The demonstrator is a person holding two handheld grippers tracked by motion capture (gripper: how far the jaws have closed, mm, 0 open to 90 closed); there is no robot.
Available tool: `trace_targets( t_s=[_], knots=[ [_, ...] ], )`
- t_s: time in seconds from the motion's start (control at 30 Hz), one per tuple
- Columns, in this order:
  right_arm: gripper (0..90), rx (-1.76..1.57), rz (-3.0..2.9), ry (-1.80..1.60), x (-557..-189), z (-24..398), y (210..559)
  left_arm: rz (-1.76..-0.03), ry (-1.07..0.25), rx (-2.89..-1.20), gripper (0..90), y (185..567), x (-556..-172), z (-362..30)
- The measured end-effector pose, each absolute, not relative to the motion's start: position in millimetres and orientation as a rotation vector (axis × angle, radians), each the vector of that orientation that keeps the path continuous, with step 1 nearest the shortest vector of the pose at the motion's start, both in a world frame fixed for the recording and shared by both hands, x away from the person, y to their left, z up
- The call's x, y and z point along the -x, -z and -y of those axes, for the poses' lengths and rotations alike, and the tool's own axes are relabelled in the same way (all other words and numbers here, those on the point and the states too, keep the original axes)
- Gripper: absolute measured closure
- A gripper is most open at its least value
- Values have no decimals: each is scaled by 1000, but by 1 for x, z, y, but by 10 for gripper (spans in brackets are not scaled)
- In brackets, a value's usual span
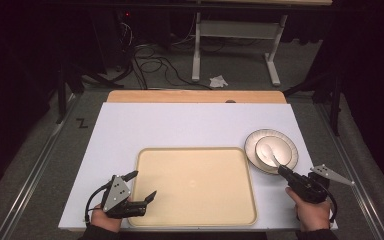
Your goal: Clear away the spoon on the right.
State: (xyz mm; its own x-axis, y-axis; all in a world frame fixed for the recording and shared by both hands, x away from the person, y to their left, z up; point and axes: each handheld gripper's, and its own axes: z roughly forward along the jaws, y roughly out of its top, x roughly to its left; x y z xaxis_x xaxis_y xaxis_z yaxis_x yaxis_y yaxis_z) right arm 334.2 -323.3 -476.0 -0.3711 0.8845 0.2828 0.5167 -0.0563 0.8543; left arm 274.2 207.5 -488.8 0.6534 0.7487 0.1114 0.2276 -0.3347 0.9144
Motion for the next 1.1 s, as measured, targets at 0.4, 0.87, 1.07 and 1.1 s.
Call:
trace_targets(
  t_s=[0.4, 0.87, 1.07, 1.1],
  knots=[
    [875, -1419, -1835, -1389, -330, 324, 469, -772, -658, -1874, 159, 489, -274, -208],
    [875, -1352, -1781, -1425, -321, 327, 460, -779, -650, -1862, 159, 489, -275, -208],
    [875, -1305, -1756, -1454, -318, 328, 454, -782, -649, -1863, 159, 489, -275, -209],
    [875, -1298, -1753, -1455, -317, 328, 453, -782, -649, -1863, 159, 489, -275, -209]
  ],
)
